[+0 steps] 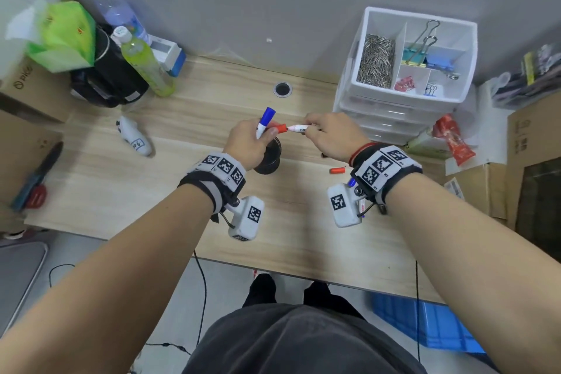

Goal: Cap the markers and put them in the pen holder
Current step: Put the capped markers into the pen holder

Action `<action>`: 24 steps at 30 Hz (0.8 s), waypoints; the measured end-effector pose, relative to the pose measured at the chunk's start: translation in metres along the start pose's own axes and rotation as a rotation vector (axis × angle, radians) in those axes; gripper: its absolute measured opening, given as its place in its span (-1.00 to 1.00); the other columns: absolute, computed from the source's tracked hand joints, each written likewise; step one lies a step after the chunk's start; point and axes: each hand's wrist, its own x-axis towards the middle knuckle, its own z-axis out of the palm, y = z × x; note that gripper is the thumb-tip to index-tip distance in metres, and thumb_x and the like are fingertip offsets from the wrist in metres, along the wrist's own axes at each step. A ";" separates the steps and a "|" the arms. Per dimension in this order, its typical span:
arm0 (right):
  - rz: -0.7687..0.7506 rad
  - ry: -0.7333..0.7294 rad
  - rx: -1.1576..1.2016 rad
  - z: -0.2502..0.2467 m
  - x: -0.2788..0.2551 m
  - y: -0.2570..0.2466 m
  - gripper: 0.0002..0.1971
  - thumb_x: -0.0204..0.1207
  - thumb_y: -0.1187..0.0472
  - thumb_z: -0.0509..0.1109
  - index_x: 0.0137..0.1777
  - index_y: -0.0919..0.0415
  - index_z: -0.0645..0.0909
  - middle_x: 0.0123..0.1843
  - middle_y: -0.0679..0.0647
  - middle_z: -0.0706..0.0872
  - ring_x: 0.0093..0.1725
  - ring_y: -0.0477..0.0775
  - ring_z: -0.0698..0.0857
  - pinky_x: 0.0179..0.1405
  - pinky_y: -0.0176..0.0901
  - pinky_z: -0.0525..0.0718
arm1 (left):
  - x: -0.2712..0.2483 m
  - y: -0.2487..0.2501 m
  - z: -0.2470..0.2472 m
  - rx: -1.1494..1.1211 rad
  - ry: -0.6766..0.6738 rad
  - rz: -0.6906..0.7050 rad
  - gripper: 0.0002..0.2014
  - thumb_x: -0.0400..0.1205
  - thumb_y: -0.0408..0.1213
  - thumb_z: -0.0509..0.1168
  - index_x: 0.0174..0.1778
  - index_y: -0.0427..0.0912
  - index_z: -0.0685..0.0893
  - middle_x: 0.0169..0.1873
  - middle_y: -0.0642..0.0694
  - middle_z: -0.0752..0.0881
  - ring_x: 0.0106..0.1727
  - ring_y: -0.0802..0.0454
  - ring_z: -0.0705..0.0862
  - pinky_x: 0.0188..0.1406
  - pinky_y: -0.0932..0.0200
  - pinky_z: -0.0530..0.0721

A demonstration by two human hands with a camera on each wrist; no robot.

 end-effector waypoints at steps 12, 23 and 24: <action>-0.037 -0.044 -0.090 -0.010 -0.012 -0.009 -0.60 0.50 -0.06 -0.06 -0.01 -0.03 0.62 -0.34 -0.04 0.58 -0.11 0.26 0.67 -0.02 0.08 0.65 | -0.003 0.014 -0.009 0.076 -0.055 0.095 -0.83 0.69 -0.13 0.30 0.09 0.01 0.78 -0.38 0.02 0.63 -0.35 0.04 0.54 -0.29 0.18 0.47; -0.010 -0.029 -0.029 -0.015 -0.021 -0.018 -0.60 0.65 -0.06 -0.03 -0.16 -0.04 0.64 -0.33 -0.04 0.62 -0.06 0.22 0.68 -0.07 0.05 0.58 | -0.010 0.030 -0.014 0.015 -0.074 0.092 -0.83 0.63 -0.10 0.37 0.03 -0.01 0.83 -0.44 0.01 0.67 -0.40 0.06 0.60 -0.29 0.14 0.57; 0.007 -0.036 0.003 -0.015 -0.023 -0.018 -0.53 0.68 -0.17 -0.05 -0.24 -0.05 0.61 -0.28 -0.03 0.66 -0.05 0.19 0.67 -0.06 0.04 0.55 | -0.011 0.032 -0.015 -0.037 -0.073 0.089 -0.84 0.59 -0.07 0.41 0.01 0.02 0.83 -0.34 -0.01 0.77 -0.33 0.07 0.69 -0.22 0.10 0.66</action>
